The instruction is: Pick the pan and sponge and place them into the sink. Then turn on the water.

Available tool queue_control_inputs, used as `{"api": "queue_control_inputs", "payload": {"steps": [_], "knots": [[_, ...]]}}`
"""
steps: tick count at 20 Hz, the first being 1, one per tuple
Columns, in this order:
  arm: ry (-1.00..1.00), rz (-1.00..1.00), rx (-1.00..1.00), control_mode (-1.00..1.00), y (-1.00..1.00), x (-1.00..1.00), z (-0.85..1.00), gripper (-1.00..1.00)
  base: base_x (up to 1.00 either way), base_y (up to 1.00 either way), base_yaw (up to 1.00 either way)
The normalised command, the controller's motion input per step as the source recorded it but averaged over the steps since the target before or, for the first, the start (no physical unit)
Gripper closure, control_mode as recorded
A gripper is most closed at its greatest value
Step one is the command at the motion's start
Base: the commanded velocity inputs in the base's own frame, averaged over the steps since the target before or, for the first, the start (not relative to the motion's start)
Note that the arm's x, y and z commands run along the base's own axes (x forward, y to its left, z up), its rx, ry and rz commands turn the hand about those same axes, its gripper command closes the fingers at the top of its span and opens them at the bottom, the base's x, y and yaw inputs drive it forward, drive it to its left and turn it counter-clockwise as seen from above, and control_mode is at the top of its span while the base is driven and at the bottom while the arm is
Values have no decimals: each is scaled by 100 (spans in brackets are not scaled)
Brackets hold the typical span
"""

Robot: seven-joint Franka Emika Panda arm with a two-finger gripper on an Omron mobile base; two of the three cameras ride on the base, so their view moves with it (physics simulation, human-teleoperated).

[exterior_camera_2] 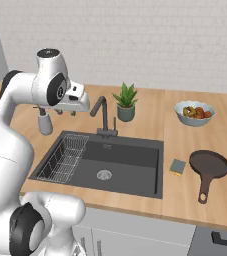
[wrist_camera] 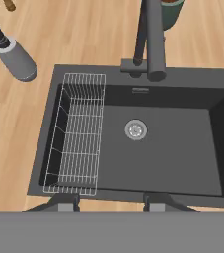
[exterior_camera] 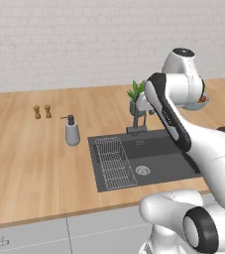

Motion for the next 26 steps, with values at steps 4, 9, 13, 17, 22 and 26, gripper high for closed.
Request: {"api": "queue_control_inputs", "payload": {"steps": [4, 9, 13, 17, 22, 26], "knots": [[0, -2, 1, -100, -76, 4, -18, -100, 0, 0, 0], [0, -10, 0, -100, -100, 7, -32, -100, 0, 0, 0], [0, -12, 0, -100, -100, 9, -33, -100, 0, 0, 0], [0, -12, 0, -100, -100, 19, -44, -100, 0, 0, 0], [5, -12, 0, -100, -100, 68, -48, -100, 0, 0, 0], [19, -12, 0, -100, -100, 100, -51, -100, 0, 0, 0]]}}
